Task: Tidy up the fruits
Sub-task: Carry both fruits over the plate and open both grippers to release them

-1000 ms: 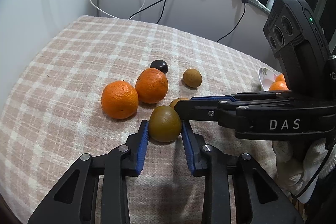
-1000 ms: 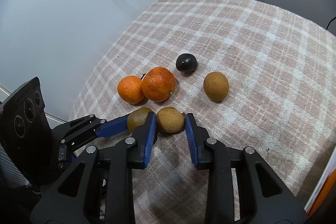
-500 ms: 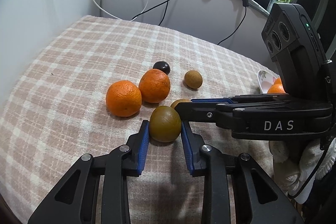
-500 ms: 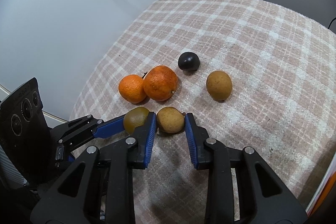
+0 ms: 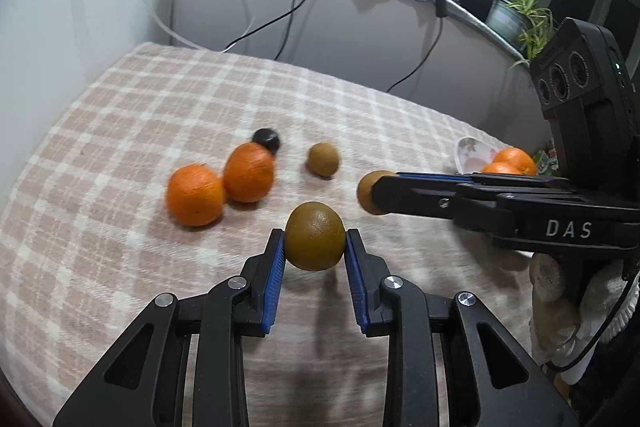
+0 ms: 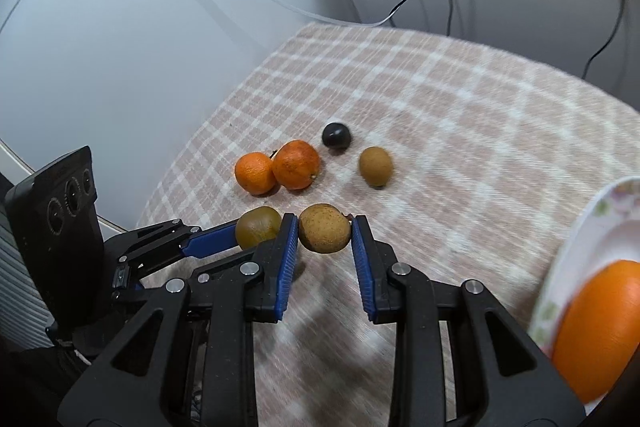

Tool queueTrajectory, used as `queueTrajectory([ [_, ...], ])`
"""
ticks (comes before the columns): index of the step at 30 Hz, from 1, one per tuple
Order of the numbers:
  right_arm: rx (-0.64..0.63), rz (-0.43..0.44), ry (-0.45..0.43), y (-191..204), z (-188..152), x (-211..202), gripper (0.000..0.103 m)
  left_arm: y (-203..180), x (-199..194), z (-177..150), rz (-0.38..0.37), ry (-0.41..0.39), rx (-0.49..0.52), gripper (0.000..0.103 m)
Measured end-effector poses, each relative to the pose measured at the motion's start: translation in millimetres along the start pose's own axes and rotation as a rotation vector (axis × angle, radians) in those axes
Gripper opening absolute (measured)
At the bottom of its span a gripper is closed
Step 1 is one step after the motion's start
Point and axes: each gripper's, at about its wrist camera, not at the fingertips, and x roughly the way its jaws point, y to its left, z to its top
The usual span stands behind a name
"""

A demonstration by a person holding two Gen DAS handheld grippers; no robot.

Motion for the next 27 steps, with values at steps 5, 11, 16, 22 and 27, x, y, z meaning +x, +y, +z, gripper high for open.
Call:
queueTrajectory([
  [5,0.01,-0.04,-0.055,-14.6,-3.1,-33.2,0.029,-21.2,2.1,7.7,-0.032,-0.009,0.033,0.028],
  [11,0.041,-0.1,-0.112,-43.0,-6.9,-70.4,0.029,-50.1,12.0,18.7,-0.08,-0.015,0.075,0.028],
  [16,0.073,-0.151,-0.146,-64.6,-11.5,-91.9,0.029,-69.8,21.0,27.1,-0.111,-0.016,0.104,0.028],
  [22,0.099,-0.2,-0.169,-88.4,-13.7,-109.7,0.029,-93.3,32.0,38.6,-0.145,-0.018,0.139,0.028],
  [27,0.112,-0.239,-0.182,-105.0,-13.9,-117.4,0.029,-111.8,42.3,47.3,-0.169,-0.014,0.164,0.028],
])
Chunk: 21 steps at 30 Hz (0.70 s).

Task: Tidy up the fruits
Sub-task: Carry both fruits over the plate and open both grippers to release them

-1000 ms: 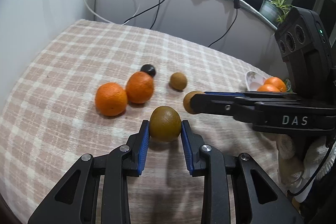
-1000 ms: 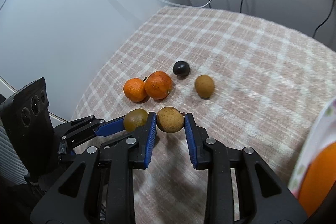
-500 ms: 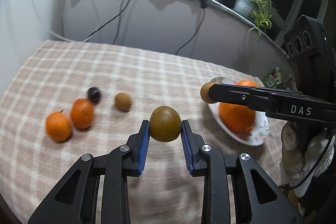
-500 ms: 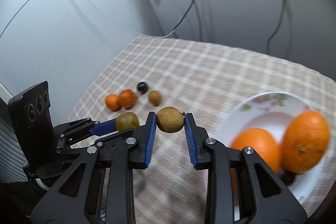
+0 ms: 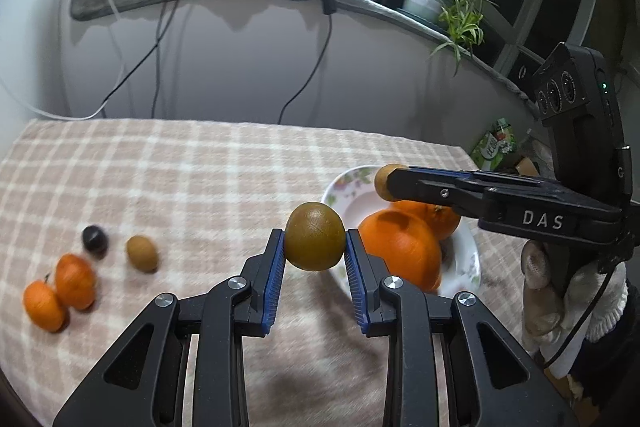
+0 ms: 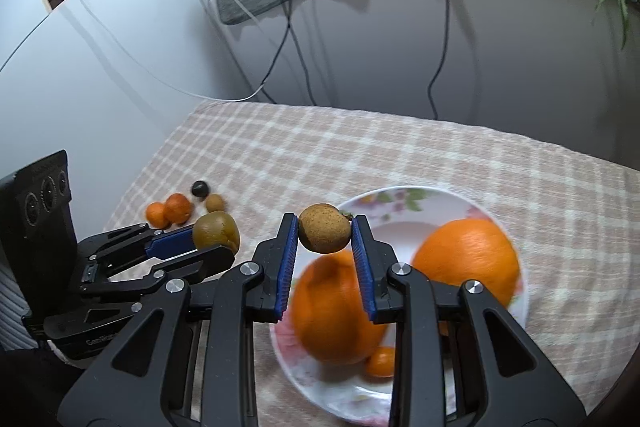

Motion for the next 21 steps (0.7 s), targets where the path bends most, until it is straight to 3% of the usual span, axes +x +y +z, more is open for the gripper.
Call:
queueTrajectory([
  [21,0.007,-0.055,0.016,-35.1,9.7,11.3,0.029,-18.2,44.3,24.6,-0.038,0.047,0.021,0.028],
])
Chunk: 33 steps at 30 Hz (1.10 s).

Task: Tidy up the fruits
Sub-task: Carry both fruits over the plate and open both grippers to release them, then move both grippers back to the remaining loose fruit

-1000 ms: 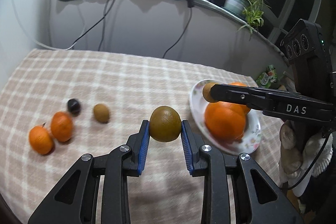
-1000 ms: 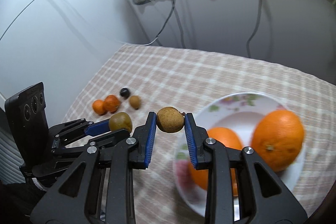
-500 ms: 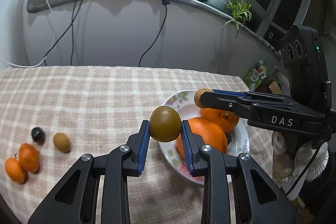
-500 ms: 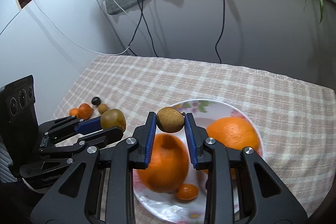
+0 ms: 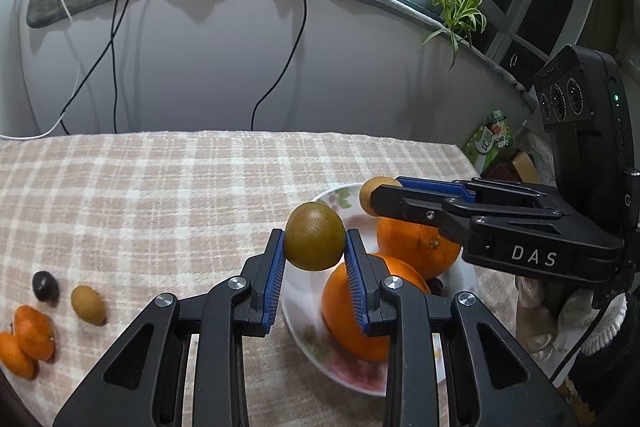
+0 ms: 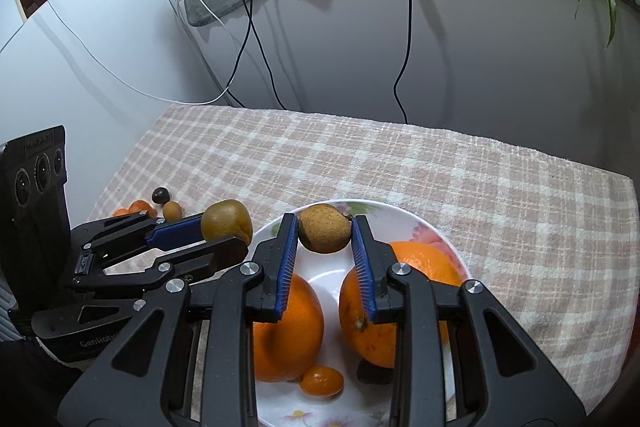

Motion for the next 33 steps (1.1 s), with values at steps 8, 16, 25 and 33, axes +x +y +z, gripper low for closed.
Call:
queueTrajectory([
  [8,-0.004,-0.014,0.003,-1.7,3.3,4.6,0.029,-0.2,5.2,1.6,-0.008,0.015,-0.002,0.028],
  [16,-0.003,-0.021,0.004,-2.9,2.8,4.0,0.03,-0.5,5.3,2.7,-0.017,0.013,-0.007,0.029],
  [25,0.001,-0.03,-0.001,-3.5,2.4,1.6,0.04,-3.0,5.5,1.8,-0.017,0.015,-0.001,0.029],
  [33,0.013,-0.036,-0.01,-4.2,2.2,-2.9,0.04,-6.8,1.5,2.4,-0.023,0.001,0.015,0.043],
])
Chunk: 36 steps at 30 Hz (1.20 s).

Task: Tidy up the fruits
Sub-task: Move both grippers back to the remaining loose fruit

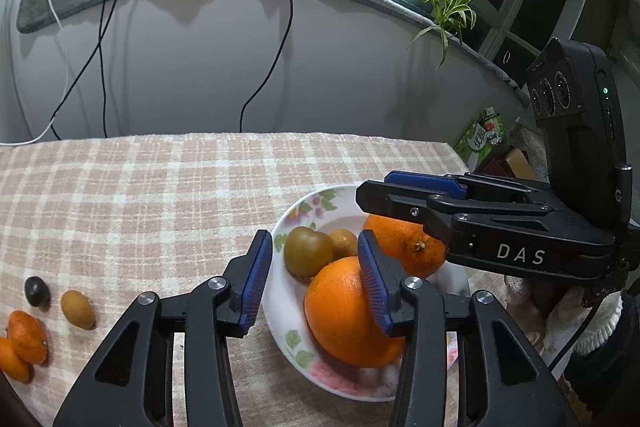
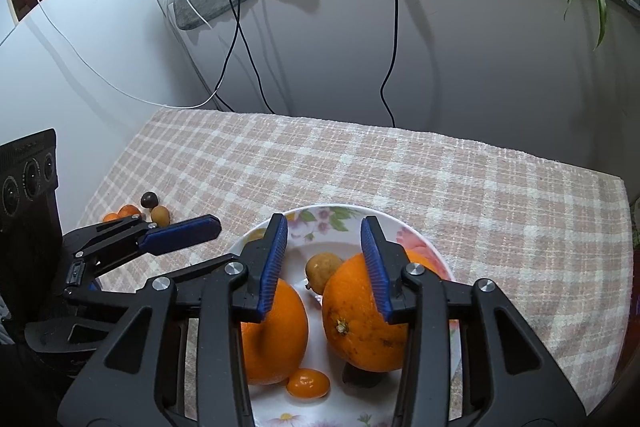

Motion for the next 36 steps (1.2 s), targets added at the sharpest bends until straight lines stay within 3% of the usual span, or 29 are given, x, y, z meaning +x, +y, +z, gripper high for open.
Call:
queueTrajectory([
  [15,-0.023,0.011,-0.01,16.5,2.5,-6.7,0.04,6.6,-18.1,-6.1,0.016,-0.028,-0.013,0.043],
  [36,-0.165,0.101,0.023,102.0,3.6,13.5,0.04,72.7,-81.0,-36.1,0.137,-0.095,-0.122,0.043],
])
